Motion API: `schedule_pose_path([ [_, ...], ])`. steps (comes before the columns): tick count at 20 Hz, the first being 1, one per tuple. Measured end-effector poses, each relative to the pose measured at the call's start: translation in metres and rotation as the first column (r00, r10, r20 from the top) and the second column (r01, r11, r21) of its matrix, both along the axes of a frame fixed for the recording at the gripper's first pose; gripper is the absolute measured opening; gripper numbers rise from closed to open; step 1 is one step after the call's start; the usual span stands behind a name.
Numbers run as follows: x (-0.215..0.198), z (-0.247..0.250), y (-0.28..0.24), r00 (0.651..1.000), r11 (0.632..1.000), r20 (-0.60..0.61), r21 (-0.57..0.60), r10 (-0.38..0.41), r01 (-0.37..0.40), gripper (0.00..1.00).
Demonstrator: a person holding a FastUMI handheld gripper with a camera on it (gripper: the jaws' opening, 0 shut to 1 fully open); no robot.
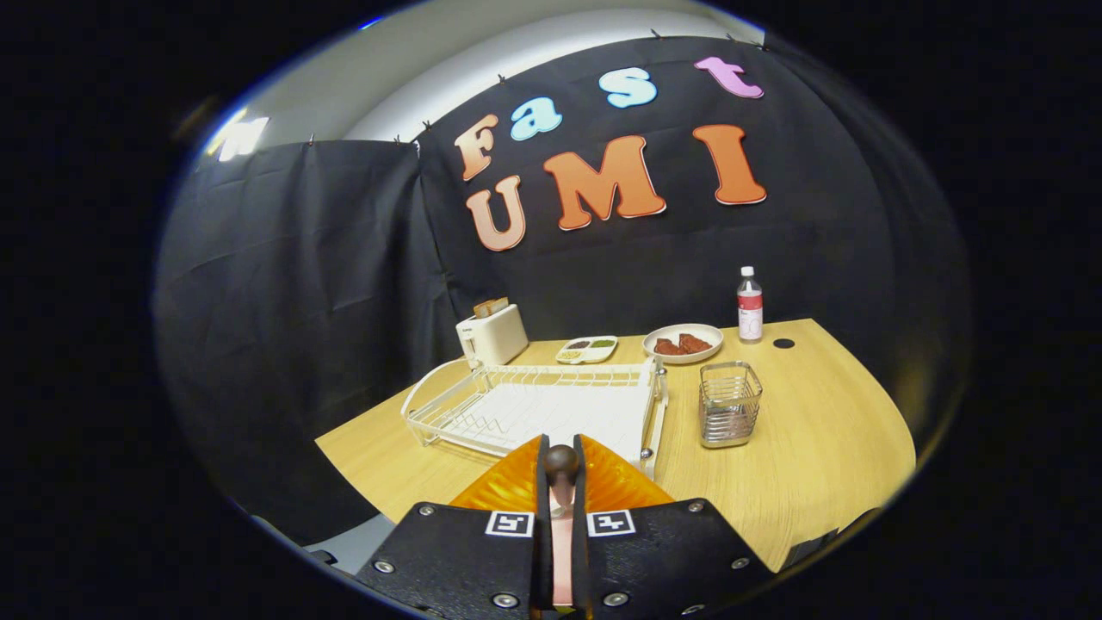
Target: Take the plate from the dish rack, then take the spoon from the basket and place it into the plate.
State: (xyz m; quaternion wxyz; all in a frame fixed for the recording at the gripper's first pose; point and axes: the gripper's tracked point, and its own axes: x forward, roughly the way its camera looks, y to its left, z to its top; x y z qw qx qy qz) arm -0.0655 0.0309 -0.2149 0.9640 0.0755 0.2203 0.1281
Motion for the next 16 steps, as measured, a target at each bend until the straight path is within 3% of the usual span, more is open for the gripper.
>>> schedule_pose_path([
  [11,-0.023,-0.05,-0.013,0.998,0.992,-0.012,0.111,0.059,-0.058,0.08],
  [16,-0.045,-0.087,-0.04,0.995,0.997,-0.07,-0.033,0.065,-0.067,0.26],
])
